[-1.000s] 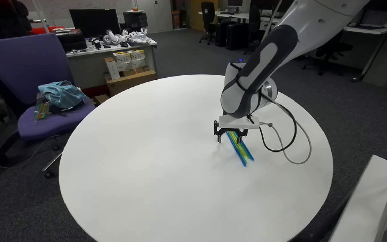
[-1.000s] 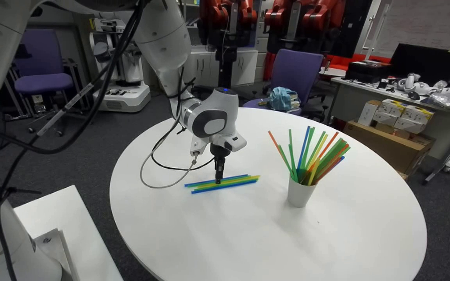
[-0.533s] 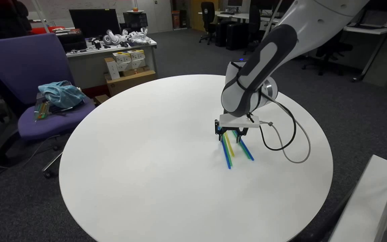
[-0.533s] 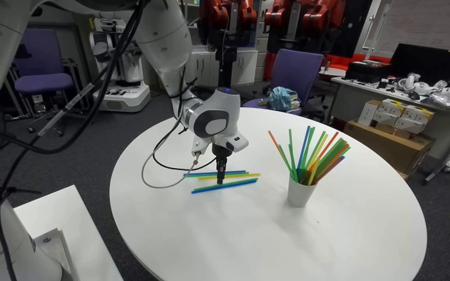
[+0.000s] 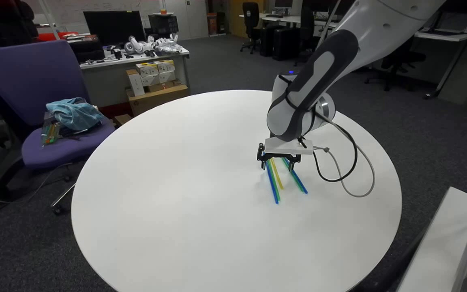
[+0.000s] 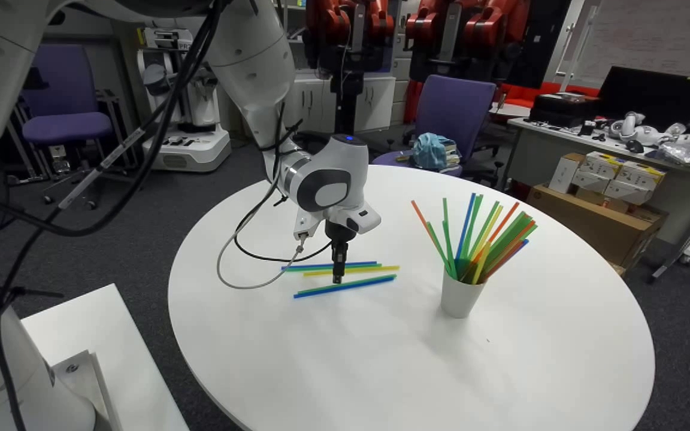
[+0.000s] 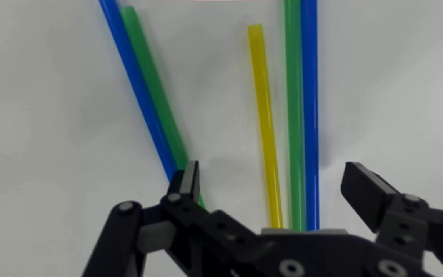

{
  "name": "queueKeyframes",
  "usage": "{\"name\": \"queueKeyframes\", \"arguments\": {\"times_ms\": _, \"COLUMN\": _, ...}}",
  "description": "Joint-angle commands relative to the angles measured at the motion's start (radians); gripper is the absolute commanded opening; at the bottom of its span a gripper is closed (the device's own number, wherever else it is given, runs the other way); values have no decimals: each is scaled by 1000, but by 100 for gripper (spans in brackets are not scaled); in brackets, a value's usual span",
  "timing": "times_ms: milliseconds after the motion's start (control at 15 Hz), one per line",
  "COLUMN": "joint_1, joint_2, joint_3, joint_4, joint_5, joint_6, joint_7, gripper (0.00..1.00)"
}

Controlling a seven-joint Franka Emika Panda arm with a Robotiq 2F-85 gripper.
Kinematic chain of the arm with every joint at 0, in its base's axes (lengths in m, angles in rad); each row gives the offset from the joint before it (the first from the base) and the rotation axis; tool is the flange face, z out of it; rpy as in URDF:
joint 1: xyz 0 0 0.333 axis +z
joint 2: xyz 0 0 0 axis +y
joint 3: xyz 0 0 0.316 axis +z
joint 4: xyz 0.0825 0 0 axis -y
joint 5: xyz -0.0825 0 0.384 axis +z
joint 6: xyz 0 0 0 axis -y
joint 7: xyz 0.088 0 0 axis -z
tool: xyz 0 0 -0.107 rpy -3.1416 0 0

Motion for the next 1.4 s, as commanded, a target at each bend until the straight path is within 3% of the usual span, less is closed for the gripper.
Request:
{"name": "queueKeyframes", "arguments": {"times_ms": 0, "joint_1": 22, "joint_2": -3, "joint_3": -21, "joint_4": 4, "joint_5": 28, "joint_6": 9, "joint_7": -14, "gripper": 100}}
{"name": "queueKeyframes", "arguments": {"times_ms": 200, "joint_1": 26, "joint_2": 1, "joint_3": -39, "joint_4": 3, "joint_5": 21, "joint_6": 8, "joint_7": -3, "gripper": 97}}
{"name": "queueKeyframes", "arguments": {"times_ms": 267, "joint_1": 25, "joint_2": 1, "joint_3": -44, "joint_4": 2, "joint_5": 21, "joint_6": 7, "joint_7": -3, "gripper": 88}}
{"name": "queueKeyframes", "arguments": {"times_ms": 467, "joint_1": 23, "joint_2": -1, "joint_3": -57, "joint_4": 3, "joint_5": 23, "joint_6": 4, "joint_7": -3, "gripper": 76}}
{"name": "queueKeyframes", "arguments": {"times_ms": 1067, "joint_1": 24, "joint_2": -1, "joint_3": -71, "joint_4": 6, "joint_5": 23, "joint_6": -2, "joint_7": 3, "gripper": 85}}
{"name": "queueKeyframes", "arguments": {"times_ms": 1267, "joint_1": 19, "joint_2": -14, "joint_3": -69, "joint_4": -1, "joint_5": 26, "joint_6": -1, "joint_7": -3, "gripper": 98}}
{"name": "queueKeyframes", "arguments": {"times_ms": 1333, "joint_1": 20, "joint_2": -17, "joint_3": -72, "joint_4": -3, "joint_5": 24, "joint_6": 0, "joint_7": -1, "gripper": 97}}
